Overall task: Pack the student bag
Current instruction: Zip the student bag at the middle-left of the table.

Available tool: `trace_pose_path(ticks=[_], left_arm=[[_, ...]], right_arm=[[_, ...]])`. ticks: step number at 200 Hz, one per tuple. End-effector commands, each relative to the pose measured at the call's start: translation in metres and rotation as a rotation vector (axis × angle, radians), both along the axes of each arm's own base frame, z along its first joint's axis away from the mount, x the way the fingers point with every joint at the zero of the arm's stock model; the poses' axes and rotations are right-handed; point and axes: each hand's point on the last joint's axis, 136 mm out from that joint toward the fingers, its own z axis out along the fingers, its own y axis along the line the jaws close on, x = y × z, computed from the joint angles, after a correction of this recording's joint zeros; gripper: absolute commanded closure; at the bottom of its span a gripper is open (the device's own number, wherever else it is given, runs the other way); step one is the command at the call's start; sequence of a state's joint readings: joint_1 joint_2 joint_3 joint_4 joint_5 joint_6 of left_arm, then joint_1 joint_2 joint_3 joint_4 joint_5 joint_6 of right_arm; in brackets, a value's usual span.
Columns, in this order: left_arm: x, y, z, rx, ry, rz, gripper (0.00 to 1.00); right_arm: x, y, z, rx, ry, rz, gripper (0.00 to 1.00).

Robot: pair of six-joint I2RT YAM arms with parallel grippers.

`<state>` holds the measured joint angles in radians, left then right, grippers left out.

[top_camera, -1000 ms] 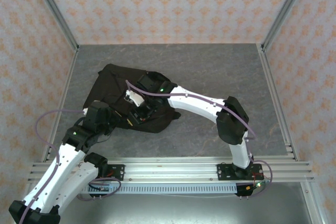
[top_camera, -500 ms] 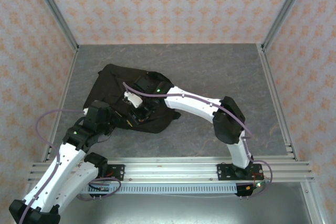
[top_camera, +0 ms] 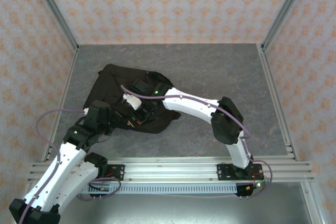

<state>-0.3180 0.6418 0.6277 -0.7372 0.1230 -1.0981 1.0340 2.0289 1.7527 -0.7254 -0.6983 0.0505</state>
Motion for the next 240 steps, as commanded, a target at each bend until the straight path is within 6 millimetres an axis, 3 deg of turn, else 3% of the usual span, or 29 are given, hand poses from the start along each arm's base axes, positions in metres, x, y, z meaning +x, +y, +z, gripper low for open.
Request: trace_pose_path(ticks=[1,44,113,204,240], left_arm=[[0.01,0.005,0.013,0.022,-0.083,0.01,1.0],[0.009,0.012,0.005,0.059,-0.071,0.031,1.0],[0.006,0.018,0.002,0.091,-0.067,0.037,1.0],[0.002,0.022,-0.01,0.124,-0.046,0.029,1.0],[0.001,0.022,-0.014,0.131,-0.038,0.021,1.0]], right_arm=[[-0.006,-0.012,0.014,-0.001,-0.034,0.006,1.0],[-0.01,-0.027,0.019,-0.014,-0.049,-0.005,1.0],[-0.009,-0.06,0.011,-0.101,-0.071,-0.036,1.0],[0.011,-0.126,0.013,-0.255,-0.189,-0.162,1.0],[0.019,-0.144,0.025,-0.235,-0.22,-0.222,1.0]])
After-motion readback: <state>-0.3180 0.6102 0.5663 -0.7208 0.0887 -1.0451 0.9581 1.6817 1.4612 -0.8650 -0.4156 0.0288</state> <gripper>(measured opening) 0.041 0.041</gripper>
